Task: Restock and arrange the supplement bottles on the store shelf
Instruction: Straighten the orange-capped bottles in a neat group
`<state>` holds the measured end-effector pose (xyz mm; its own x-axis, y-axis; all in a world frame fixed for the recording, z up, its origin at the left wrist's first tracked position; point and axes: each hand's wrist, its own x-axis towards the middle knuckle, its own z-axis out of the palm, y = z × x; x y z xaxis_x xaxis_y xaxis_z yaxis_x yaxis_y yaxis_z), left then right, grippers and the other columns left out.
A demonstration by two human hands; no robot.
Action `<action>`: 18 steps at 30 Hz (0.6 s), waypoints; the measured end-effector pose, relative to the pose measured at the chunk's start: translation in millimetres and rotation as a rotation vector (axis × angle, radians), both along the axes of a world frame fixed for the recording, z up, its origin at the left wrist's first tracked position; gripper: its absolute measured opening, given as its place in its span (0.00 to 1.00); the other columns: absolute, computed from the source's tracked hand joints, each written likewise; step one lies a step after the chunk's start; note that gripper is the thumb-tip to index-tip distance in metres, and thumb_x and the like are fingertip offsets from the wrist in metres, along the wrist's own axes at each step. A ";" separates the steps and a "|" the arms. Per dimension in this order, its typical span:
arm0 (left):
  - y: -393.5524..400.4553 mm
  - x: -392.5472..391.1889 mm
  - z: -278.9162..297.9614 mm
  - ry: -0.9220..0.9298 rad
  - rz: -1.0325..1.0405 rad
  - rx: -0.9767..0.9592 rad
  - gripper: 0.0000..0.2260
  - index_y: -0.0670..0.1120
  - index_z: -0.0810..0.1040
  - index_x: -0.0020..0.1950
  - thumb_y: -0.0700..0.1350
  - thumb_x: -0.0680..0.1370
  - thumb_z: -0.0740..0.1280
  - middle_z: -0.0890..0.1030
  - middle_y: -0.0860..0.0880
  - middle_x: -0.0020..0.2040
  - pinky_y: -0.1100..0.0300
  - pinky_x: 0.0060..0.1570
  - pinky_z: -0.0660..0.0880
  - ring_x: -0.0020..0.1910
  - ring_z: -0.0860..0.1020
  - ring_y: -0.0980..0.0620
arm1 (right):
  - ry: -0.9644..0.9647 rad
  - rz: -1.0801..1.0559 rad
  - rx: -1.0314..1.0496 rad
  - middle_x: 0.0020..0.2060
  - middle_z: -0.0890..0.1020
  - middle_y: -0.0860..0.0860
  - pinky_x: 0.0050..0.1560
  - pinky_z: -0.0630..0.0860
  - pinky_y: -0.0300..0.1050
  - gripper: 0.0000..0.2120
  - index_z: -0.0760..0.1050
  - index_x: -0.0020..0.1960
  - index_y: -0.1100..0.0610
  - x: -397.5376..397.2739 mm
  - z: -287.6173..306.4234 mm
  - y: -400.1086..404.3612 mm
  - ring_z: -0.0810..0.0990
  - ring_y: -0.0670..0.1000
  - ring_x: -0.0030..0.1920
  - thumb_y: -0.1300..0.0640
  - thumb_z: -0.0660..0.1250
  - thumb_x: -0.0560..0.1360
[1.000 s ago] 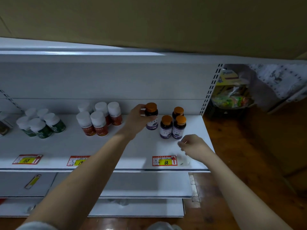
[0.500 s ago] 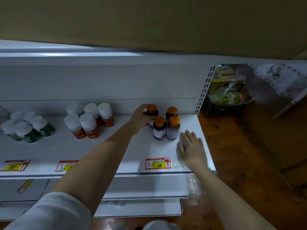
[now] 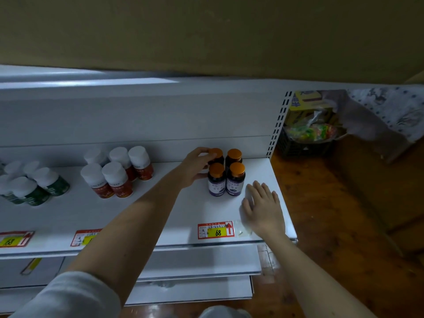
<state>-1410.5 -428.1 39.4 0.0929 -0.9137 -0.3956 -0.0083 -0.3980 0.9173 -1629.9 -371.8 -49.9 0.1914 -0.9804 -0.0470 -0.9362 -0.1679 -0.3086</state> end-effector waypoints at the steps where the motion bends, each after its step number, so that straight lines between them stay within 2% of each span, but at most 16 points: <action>1: 0.0 1.0 -0.1 -0.006 0.003 0.002 0.15 0.47 0.75 0.64 0.49 0.79 0.70 0.80 0.44 0.61 0.58 0.44 0.77 0.61 0.79 0.45 | 0.004 -0.002 0.002 0.81 0.53 0.48 0.79 0.42 0.52 0.25 0.54 0.80 0.49 0.0 0.0 0.3 0.47 0.52 0.81 0.45 0.48 0.84; 6: 1.1 5.2 -2.0 -0.058 0.006 -0.017 0.12 0.48 0.76 0.59 0.49 0.78 0.71 0.80 0.41 0.60 0.59 0.42 0.78 0.62 0.78 0.40 | 0.010 -0.006 0.009 0.81 0.52 0.48 0.80 0.42 0.52 0.26 0.53 0.80 0.48 -0.3 0.3 0.2 0.46 0.51 0.81 0.44 0.47 0.84; 8: 0.6 5.5 -1.7 -0.100 -0.018 -0.020 0.14 0.48 0.75 0.60 0.51 0.78 0.71 0.80 0.42 0.60 0.57 0.46 0.80 0.61 0.79 0.40 | 0.011 -0.006 0.010 0.81 0.51 0.47 0.80 0.42 0.52 0.26 0.53 0.80 0.48 -0.3 0.7 0.5 0.46 0.51 0.81 0.44 0.47 0.84; 10: -1.8 3.5 1.0 -0.186 -0.046 -0.019 0.16 0.49 0.74 0.62 0.53 0.78 0.70 0.79 0.44 0.61 0.54 0.52 0.79 0.58 0.79 0.44 | 0.009 -0.008 0.012 0.81 0.51 0.47 0.80 0.42 0.52 0.26 0.53 0.80 0.48 -0.2 1.7 0.6 0.46 0.51 0.81 0.44 0.47 0.84; 13: -10.1 -3.0 11.0 -0.387 -0.079 -0.138 0.19 0.47 0.72 0.66 0.52 0.78 0.70 0.77 0.46 0.60 0.63 0.43 0.74 0.48 0.78 0.53 | -0.003 -0.006 0.008 0.81 0.52 0.47 0.80 0.42 0.52 0.26 0.53 0.80 0.48 0.8 2.2 0.8 0.47 0.51 0.81 0.44 0.48 0.84; 15: -18.1 -8.7 19.3 -0.487 -0.151 -0.224 0.21 0.47 0.72 0.68 0.51 0.78 0.71 0.76 0.47 0.61 0.64 0.42 0.74 0.51 0.78 0.52 | -0.013 -0.003 -0.001 0.80 0.53 0.48 0.80 0.43 0.53 0.25 0.55 0.80 0.48 1.0 3.1 0.6 0.47 0.51 0.81 0.45 0.48 0.84; 18: -28.1 -17.9 30.9 -0.673 -0.366 -0.254 0.23 0.48 0.71 0.71 0.51 0.79 0.70 0.75 0.48 0.65 0.59 0.51 0.74 0.59 0.75 0.50 | -0.016 -0.002 0.001 0.80 0.53 0.48 0.80 0.43 0.52 0.25 0.55 0.80 0.49 0.2 4.0 1.2 0.48 0.51 0.81 0.45 0.48 0.84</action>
